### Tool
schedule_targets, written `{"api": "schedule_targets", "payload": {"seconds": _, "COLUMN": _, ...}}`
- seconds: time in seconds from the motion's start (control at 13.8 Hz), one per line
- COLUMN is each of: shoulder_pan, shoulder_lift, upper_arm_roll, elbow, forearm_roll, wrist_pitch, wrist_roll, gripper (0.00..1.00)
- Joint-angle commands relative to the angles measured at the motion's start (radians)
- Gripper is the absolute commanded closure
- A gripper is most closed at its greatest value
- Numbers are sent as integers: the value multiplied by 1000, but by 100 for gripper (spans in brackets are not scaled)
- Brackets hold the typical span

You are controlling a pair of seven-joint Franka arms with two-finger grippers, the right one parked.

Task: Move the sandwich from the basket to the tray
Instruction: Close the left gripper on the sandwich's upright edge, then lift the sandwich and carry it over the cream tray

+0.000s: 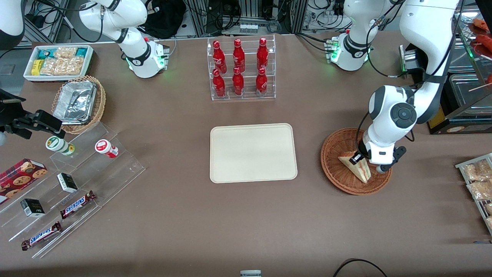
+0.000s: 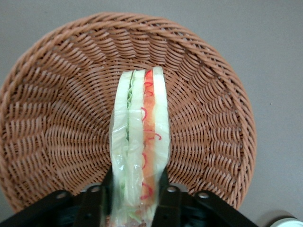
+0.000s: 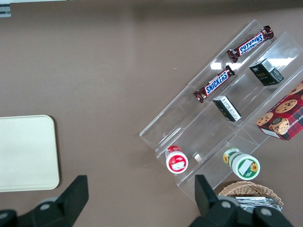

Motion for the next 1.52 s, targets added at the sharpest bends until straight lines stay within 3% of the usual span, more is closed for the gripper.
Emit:
{"api": "schedule_targets", "payload": {"seconds": 0.0, "shoulder_pan": -18, "shoulder_lift": -14, "upper_arm_roll": 2, "elbow": 89, "forearm_roll": 10, "wrist_pitch": -139, "wrist_roll": -13, "gripper": 92}}
{"api": "schedule_targets", "payload": {"seconds": 0.22, "shoulder_pan": -45, "shoulder_lift": -55, "upper_arm_roll": -10, "elbow": 195, "forearm_roll": 16, "wrist_pitch": -322, "wrist_roll": -13, "gripper": 92}}
{"api": "schedule_targets", "payload": {"seconds": 0.51, "shoulder_pan": -160, "shoulder_lift": -26, "upper_arm_roll": -10, "elbow": 391, "forearm_roll": 16, "wrist_pitch": -572, "wrist_roll": -27, "gripper": 91}}
{"api": "schedule_targets", "payload": {"seconds": 1.09, "shoulder_pan": -468, "shoulder_lift": 96, "upper_arm_roll": -10, "elbow": 413, "forearm_roll": 31, "wrist_pitch": -468, "wrist_roll": -29, "gripper": 87}}
{"api": "schedule_targets", "payload": {"seconds": 1.45, "shoulder_pan": -574, "shoulder_lift": 236, "upper_arm_roll": -10, "elbow": 537, "forearm_roll": 25, "wrist_pitch": -445, "wrist_roll": -29, "gripper": 87}}
